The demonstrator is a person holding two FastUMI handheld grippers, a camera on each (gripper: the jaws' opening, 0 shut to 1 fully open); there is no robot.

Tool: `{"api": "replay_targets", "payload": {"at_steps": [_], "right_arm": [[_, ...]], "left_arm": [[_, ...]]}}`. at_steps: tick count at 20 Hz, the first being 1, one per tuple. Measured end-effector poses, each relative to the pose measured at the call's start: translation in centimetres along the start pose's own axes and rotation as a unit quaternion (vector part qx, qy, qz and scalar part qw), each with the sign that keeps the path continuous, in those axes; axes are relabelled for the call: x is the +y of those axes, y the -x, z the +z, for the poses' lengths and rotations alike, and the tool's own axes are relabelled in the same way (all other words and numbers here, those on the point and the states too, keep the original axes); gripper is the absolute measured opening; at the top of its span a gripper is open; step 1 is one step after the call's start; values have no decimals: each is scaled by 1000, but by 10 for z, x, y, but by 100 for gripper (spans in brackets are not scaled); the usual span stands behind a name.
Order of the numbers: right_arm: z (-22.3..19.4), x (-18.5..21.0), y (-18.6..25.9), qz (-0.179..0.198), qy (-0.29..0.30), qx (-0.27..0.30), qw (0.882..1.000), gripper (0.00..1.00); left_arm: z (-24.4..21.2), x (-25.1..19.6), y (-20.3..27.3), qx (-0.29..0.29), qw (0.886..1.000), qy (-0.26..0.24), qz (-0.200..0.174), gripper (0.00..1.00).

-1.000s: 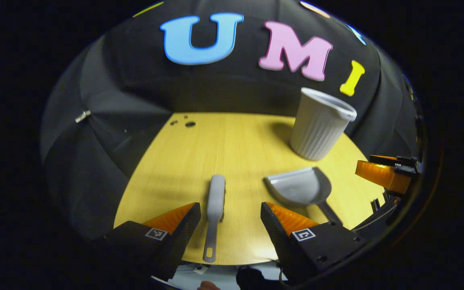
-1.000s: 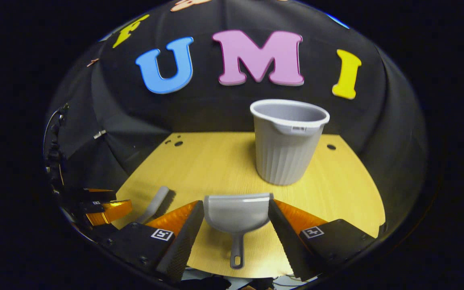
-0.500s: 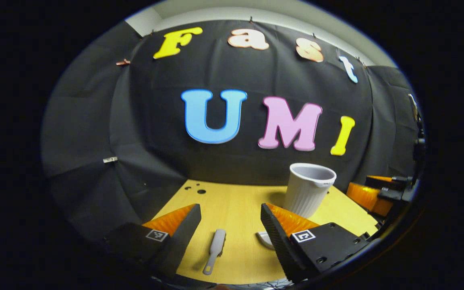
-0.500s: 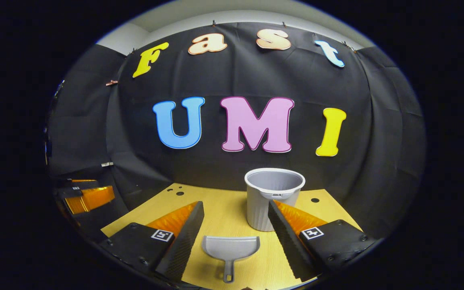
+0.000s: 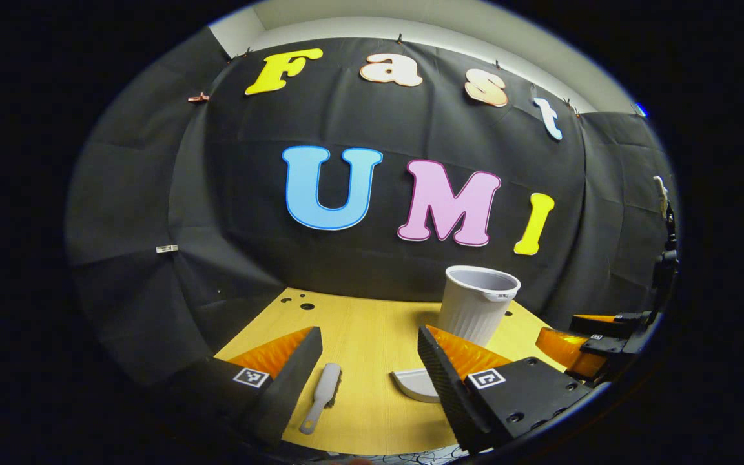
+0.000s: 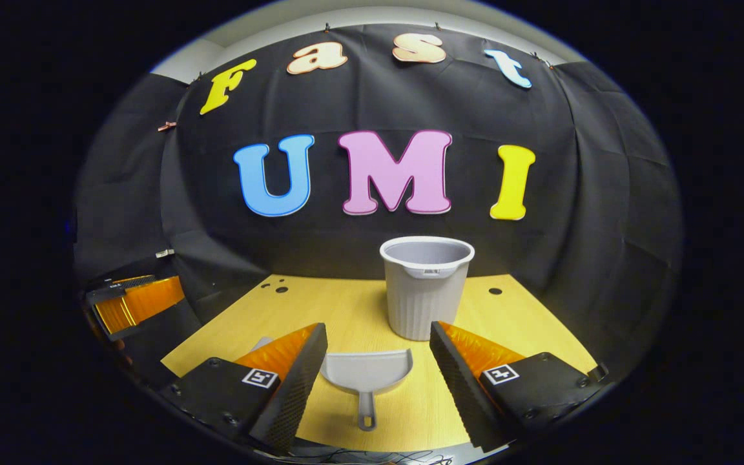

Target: Pick up the small broom and dustpan from the desktop, sweep the trash into the dustpan with the broom, and then empty the trash into the garbage bin.

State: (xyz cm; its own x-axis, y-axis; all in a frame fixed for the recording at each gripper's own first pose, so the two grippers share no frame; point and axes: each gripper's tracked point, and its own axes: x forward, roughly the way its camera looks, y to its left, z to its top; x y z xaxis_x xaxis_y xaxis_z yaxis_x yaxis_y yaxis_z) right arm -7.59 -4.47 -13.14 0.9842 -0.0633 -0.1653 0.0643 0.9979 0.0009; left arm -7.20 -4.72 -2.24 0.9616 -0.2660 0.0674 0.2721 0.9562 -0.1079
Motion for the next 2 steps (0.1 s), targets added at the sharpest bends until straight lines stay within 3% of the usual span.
{"api": "replay_targets", "payload": {"at_steps": [2], "right_arm": [[4, 6, -6, 5, -10, 1, 1000, 99]], "left_arm": [[-6, -3, 1, 14, 1000, 3, -9, 95]]}}
